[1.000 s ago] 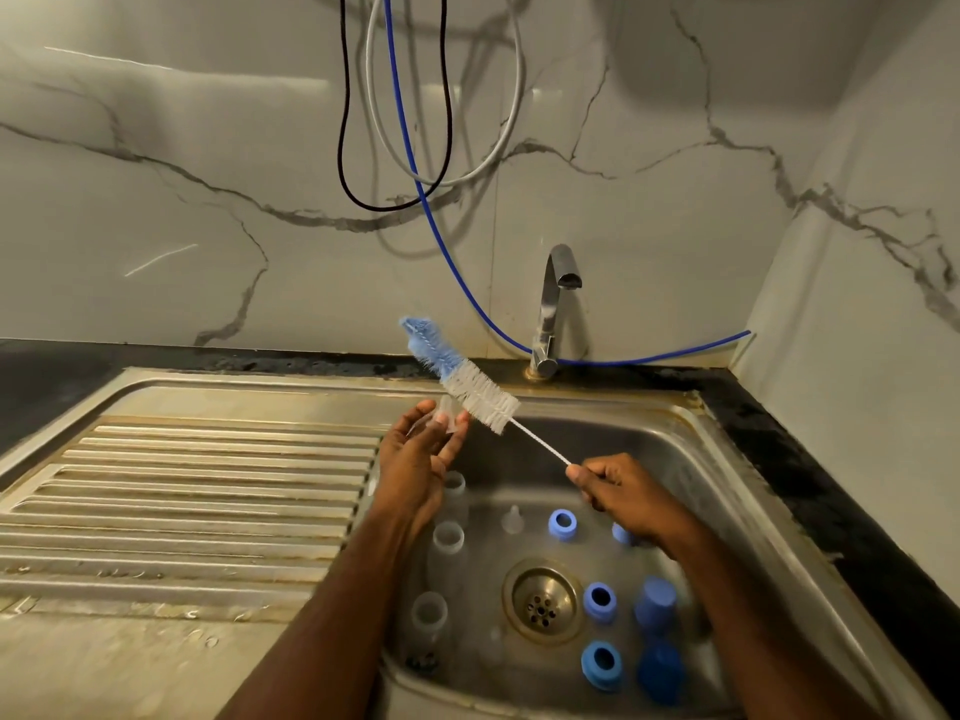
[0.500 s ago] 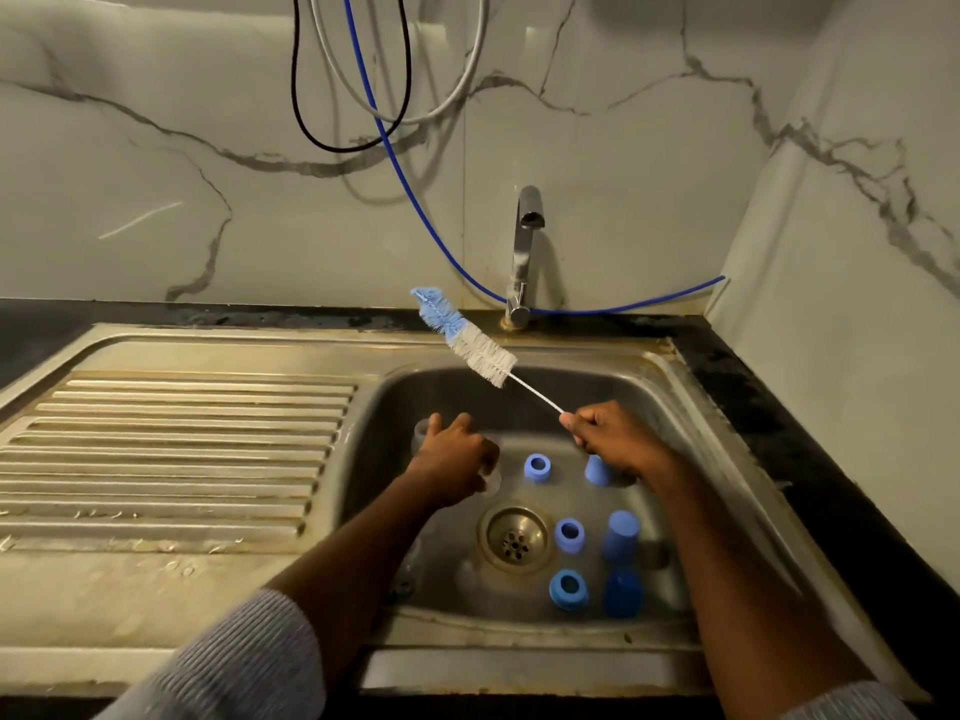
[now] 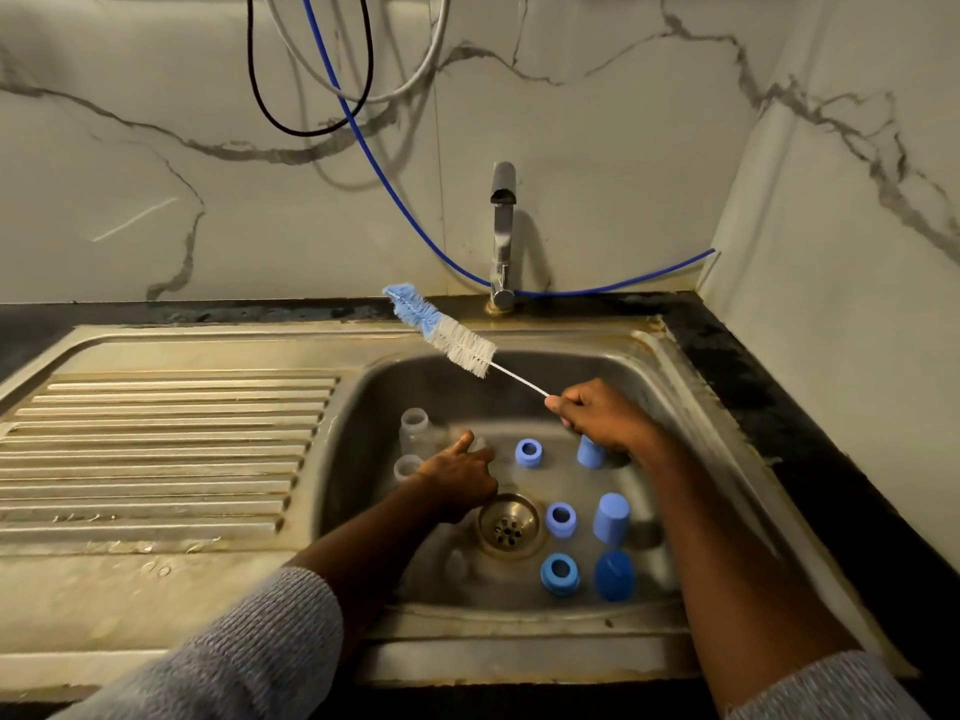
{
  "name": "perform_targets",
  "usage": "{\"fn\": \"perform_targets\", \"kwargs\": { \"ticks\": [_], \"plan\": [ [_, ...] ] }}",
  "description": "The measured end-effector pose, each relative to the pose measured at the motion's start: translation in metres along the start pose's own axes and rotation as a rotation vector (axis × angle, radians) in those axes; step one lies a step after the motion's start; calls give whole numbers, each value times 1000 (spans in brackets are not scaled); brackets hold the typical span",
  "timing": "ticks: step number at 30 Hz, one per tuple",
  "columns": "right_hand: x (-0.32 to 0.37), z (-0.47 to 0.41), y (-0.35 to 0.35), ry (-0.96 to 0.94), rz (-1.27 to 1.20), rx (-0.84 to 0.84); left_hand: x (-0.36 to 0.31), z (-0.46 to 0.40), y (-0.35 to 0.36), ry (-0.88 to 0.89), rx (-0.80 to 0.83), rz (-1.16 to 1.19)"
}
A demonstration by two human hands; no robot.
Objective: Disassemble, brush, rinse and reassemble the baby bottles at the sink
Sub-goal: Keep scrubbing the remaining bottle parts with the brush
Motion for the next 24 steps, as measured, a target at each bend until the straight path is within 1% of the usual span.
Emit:
{"fn": "perform_targets", "kwargs": {
  "ticks": [3, 4, 6, 8, 9, 12, 15, 17, 21, 24],
  "plan": [
    [-1, 2, -3, 8, 0, -2, 3, 1, 0, -29, 13, 102],
    [0, 3, -4, 9, -1, -5, 6, 1, 0, -51, -21, 172],
    [-1, 3, -6, 13, -7, -14, 9, -2, -5, -103, -145, 297],
    [-2, 1, -7, 16, -25, -26, 7, -10, -12, -114, -241, 349],
    [-3, 0, -6, 18, -33, -29, 4, -16, -16, -100, -255, 367],
    [-6, -1, -8, 29, -42, -28, -15, -40, -24, -38, -197, 374],
    [-10, -2, -10, 30, -49, -38, -31, -59, -24, 15, -86, 298],
    [-11, -5, -10, 35, -45, -39, -36, -69, -22, 37, -45, 270],
    [-7, -7, -6, 24, -42, -23, -45, -77, -13, 72, -50, 309],
    [-5, -8, -3, 7, -40, -11, -50, -74, -13, 60, -94, 282]
  ]
}}
Point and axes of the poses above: each hand's wrist, its own z-axis away from the middle knuckle, its own y-axis out of the palm, x = y × z, the point moved 1 cm from there along -z, towards the middle knuckle
